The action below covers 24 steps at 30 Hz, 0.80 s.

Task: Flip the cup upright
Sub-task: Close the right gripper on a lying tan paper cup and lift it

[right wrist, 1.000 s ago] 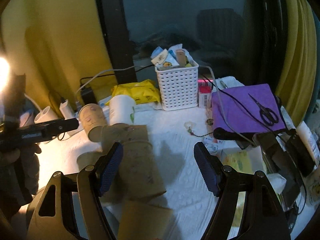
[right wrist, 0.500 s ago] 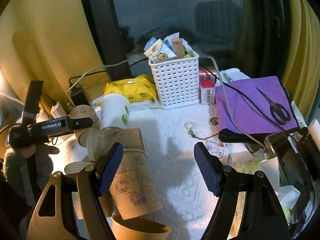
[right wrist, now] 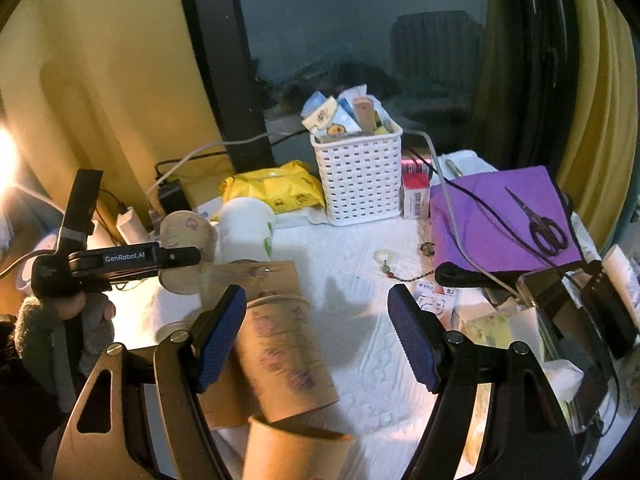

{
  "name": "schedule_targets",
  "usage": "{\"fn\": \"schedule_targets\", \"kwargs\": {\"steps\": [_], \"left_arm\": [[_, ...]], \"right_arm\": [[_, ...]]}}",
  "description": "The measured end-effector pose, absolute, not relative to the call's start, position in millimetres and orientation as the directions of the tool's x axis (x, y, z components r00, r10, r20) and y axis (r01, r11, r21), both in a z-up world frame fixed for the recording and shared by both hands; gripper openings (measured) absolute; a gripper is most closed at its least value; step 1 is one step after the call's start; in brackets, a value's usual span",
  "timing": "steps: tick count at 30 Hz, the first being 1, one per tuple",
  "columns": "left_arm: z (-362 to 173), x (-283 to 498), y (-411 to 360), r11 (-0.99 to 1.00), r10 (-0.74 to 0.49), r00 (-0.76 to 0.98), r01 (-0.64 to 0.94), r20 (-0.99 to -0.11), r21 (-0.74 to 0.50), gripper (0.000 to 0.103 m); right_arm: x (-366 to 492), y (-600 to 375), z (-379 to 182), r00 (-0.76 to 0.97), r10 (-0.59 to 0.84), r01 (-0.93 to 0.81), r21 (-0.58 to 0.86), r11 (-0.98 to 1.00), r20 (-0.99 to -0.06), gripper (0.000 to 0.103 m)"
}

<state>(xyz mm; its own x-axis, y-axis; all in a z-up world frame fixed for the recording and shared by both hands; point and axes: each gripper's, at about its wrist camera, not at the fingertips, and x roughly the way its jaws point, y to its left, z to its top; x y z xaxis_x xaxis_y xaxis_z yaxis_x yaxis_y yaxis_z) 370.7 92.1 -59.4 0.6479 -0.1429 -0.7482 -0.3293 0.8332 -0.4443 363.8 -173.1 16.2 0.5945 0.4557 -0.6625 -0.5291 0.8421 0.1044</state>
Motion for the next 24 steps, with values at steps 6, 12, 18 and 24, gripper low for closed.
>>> {"fn": "schedule_targets", "kwargs": {"steps": [6,12,18,24], "left_arm": [[-40.6,343.6,75.8,0.852,-0.156,0.668,-0.283,-0.728,-0.441,0.063],[-26.5,306.6,57.8,0.86,-0.195,0.686,-0.224,-0.701,-0.459,0.063],[-13.7,266.4,43.5,0.87,-0.224,0.705,-0.166,-0.673,-0.464,0.063],[-8.2,224.2,31.1,0.881,-0.254,0.714,-0.107,-0.653,-0.46,0.063]], "right_arm": [[333.7,-177.5,31.8,0.612,0.458,-0.529,0.097,0.843,-0.645,0.076],[297.8,-184.6,47.1,0.632,0.459,-0.53,0.084,0.844,-0.625,0.076],[264.0,-189.3,56.6,0.644,0.46,-0.533,0.073,0.843,-0.611,0.076],[229.6,-191.5,57.7,0.649,0.454,-0.541,0.05,0.84,-0.611,0.076]]}}
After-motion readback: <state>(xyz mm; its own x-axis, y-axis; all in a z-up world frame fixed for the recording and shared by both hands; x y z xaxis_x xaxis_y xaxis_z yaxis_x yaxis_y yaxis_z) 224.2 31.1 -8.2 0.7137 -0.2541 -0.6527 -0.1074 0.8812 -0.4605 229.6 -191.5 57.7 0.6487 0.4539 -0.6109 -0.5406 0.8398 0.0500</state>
